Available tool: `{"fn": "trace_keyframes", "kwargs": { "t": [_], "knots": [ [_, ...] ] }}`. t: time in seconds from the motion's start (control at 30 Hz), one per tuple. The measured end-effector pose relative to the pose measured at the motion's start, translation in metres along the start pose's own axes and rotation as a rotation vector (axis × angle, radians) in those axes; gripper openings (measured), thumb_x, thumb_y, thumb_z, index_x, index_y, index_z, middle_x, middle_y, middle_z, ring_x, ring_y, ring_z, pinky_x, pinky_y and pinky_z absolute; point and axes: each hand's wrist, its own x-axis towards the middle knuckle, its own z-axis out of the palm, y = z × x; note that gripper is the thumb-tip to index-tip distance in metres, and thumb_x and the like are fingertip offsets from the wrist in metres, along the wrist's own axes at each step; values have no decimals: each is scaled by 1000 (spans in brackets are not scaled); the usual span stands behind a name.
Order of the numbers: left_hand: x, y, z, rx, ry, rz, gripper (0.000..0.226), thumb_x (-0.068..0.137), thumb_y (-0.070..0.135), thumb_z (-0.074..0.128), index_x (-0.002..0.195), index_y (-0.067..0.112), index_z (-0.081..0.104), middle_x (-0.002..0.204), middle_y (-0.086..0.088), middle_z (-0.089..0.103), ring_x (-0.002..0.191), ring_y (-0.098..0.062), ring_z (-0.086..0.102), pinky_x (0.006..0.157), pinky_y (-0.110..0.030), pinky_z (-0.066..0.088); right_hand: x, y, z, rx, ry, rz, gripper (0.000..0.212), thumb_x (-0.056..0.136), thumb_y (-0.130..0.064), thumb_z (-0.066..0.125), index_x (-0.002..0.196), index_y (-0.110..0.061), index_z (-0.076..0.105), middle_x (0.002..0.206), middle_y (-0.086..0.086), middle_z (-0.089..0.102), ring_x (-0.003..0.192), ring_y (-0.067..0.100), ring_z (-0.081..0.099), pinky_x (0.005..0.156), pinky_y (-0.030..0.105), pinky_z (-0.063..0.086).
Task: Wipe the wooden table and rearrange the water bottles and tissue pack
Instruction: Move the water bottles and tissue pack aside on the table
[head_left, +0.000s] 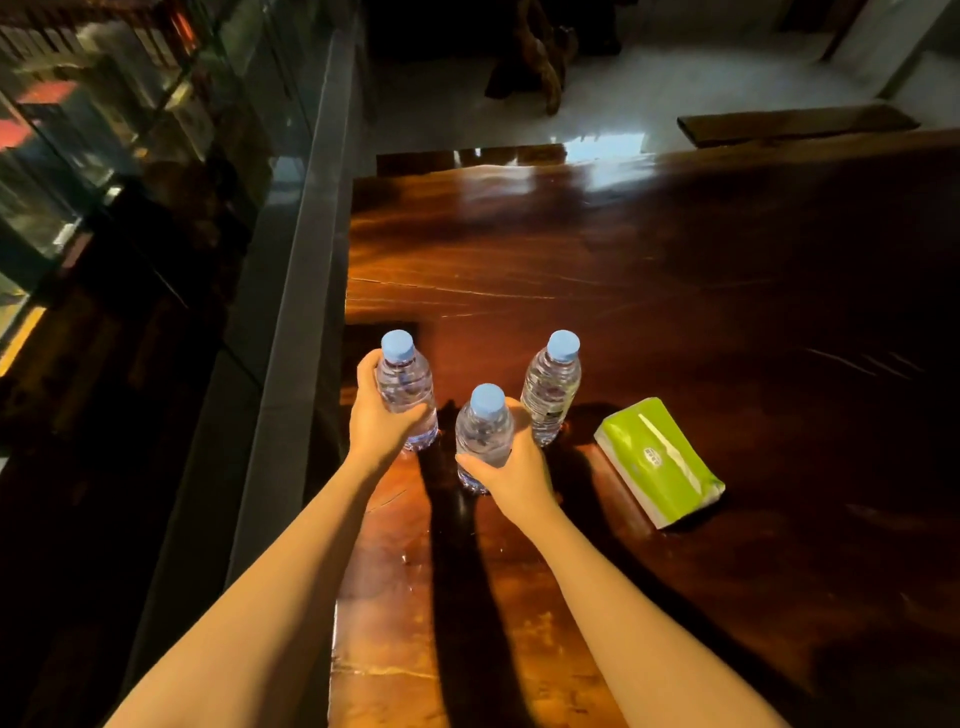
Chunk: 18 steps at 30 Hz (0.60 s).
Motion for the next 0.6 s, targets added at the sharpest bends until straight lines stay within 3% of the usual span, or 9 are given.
{"fn": "trace_keyframes", "kwargs": {
  "t": [0.1, 0.2, 0.33, 0.43, 0.6],
  "knots": [
    [0, -2, 4, 43, 35, 22, 80, 68, 12, 78, 133, 22, 32, 124, -4, 55, 109, -20, 58, 95, -36, 47, -2, 1, -4, 17, -26, -5, 67, 68, -11, 80, 116, -36, 39, 105, -23, 53, 93, -16, 55, 71, -5, 38],
    [-14, 2, 6, 65, 49, 43, 80, 69, 12, 78, 134, 24, 32, 124, -5, 56, 106, -17, 57, 92, -33, 45, -8, -5, -15, 29, -29, 22, 66, 68, -22, 81, 121, -33, 43, 104, -23, 54, 97, -7, 57, 70, -4, 38],
    [-48, 14, 6, 106, 135, 86, 83, 68, 14, 79, 134, 31, 33, 123, -3, 58, 102, -16, 59, 84, -26, 47, -19, -21, -40, 26, -32, -100, 69, 66, -25, 80, 120, -44, 41, 98, -44, 50, 93, -28, 49, 72, -7, 38],
    [-78, 34, 5, 139, 183, 138, 86, 64, 19, 82, 132, 36, 33, 114, 9, 55, 91, -3, 57, 73, -14, 43, -25, -39, -65, 53, -69, -190, 67, 66, -23, 79, 116, -48, 42, 101, -46, 52, 96, -25, 51, 75, -4, 41],
    [-115, 82, 24, 200, 210, 198, 92, 59, 25, 85, 134, 32, 33, 116, 10, 54, 94, -6, 58, 73, -17, 45, -31, -53, -115, 104, -110, -311, 73, 66, -21, 78, 114, -61, 41, 101, -41, 57, 96, -20, 56, 77, -1, 42]
  ]
}}
